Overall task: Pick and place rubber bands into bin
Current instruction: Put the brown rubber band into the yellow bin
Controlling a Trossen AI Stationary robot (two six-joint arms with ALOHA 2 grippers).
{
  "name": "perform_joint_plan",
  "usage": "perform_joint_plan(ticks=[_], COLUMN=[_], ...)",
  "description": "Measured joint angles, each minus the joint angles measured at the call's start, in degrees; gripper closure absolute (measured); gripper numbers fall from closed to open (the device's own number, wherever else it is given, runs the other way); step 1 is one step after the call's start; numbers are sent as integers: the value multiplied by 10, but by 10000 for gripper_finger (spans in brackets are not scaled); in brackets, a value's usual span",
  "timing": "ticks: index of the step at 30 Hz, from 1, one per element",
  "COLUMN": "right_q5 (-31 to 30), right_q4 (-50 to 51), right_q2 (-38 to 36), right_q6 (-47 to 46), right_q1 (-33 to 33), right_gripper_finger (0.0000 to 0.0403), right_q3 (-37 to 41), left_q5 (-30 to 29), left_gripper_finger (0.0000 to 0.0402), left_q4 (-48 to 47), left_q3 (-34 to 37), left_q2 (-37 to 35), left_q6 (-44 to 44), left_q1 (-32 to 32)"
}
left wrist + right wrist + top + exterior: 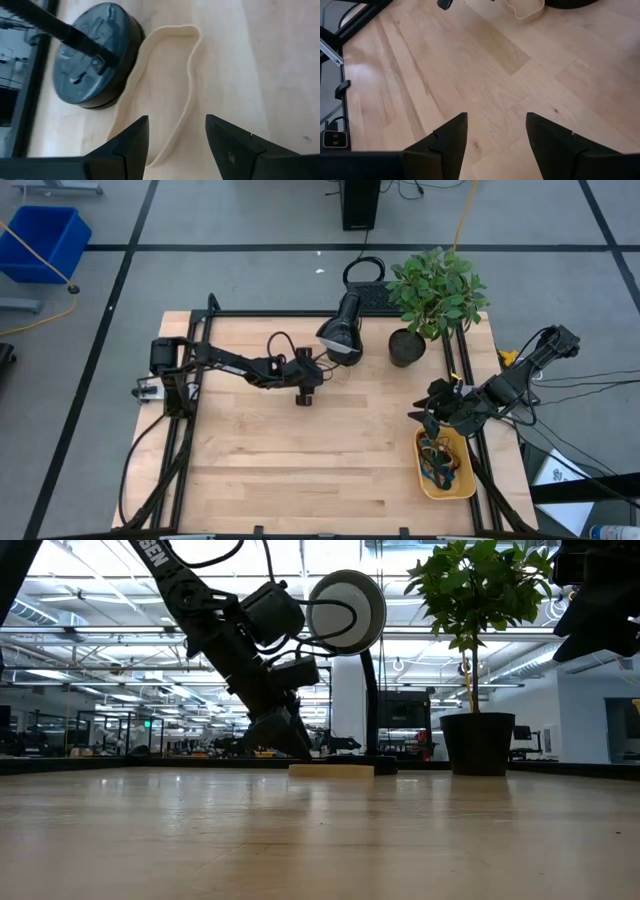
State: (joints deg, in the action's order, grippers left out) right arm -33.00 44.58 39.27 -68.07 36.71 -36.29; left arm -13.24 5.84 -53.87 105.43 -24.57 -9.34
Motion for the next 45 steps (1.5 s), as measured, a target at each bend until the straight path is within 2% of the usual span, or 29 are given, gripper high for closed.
perform_joint_plan(ticks=[5,15,20,29,38,45], right_q5=[0,0,0,0,0,0], right_q4=[3,7,7,7,6,6], right_q2=[0,0,0,0,0,0], right_q6=[0,0,0,-1,-2,-2], right_q1=[0,0,0,0,0,0], right_gripper_finger=[207,207,206,206,208,208], right_q3=[0,0,0,0,0,0], left_q5=[47,57,30,54,92,143], left_gripper_finger=[199,199,199,199,199,199], left_q4=[-24,-66,-62,-61,-53,-58], left_q3=[0,0,0,0,0,0], left_q2=[0,0,0,0,0,0], left_q6=[28,53,25,28,20,30], left_q1=[-10,-19,-19,-37,-58,-76])
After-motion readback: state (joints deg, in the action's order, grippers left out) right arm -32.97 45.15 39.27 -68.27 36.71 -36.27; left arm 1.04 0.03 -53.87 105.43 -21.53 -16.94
